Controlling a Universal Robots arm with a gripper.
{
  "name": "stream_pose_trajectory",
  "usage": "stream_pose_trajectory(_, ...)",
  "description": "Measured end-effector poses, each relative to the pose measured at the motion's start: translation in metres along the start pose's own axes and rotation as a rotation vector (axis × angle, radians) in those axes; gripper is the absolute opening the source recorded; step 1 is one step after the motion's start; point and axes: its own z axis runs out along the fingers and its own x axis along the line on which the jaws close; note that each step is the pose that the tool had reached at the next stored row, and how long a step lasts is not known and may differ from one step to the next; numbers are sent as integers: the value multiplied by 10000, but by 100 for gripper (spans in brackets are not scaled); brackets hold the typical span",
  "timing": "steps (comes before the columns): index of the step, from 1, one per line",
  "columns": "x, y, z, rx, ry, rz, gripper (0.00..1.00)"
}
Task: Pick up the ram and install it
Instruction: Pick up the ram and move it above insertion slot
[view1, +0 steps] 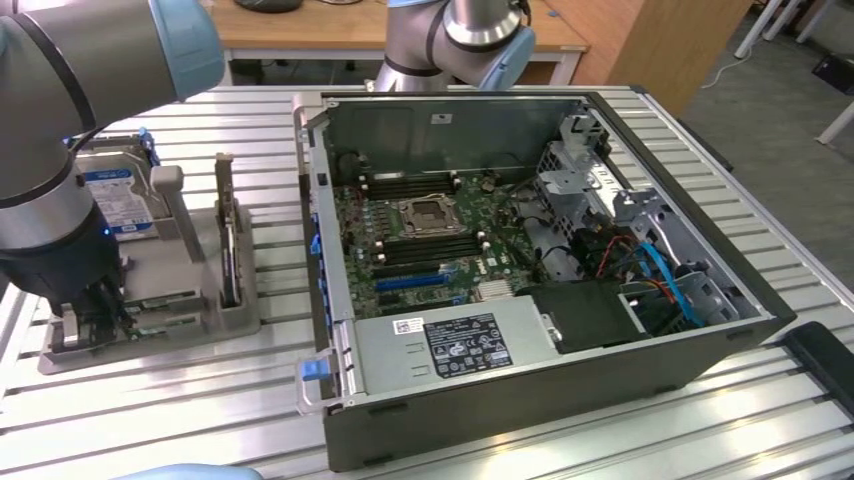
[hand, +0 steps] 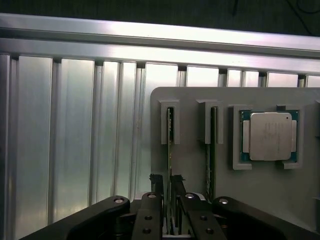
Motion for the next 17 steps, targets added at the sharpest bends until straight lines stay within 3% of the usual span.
stream_pose_trajectory(14, 1, -2, 63, -2, 1, 0, 21)
stream_pose_trajectory(17, 1, -2, 64, -1, 0, 0, 13)
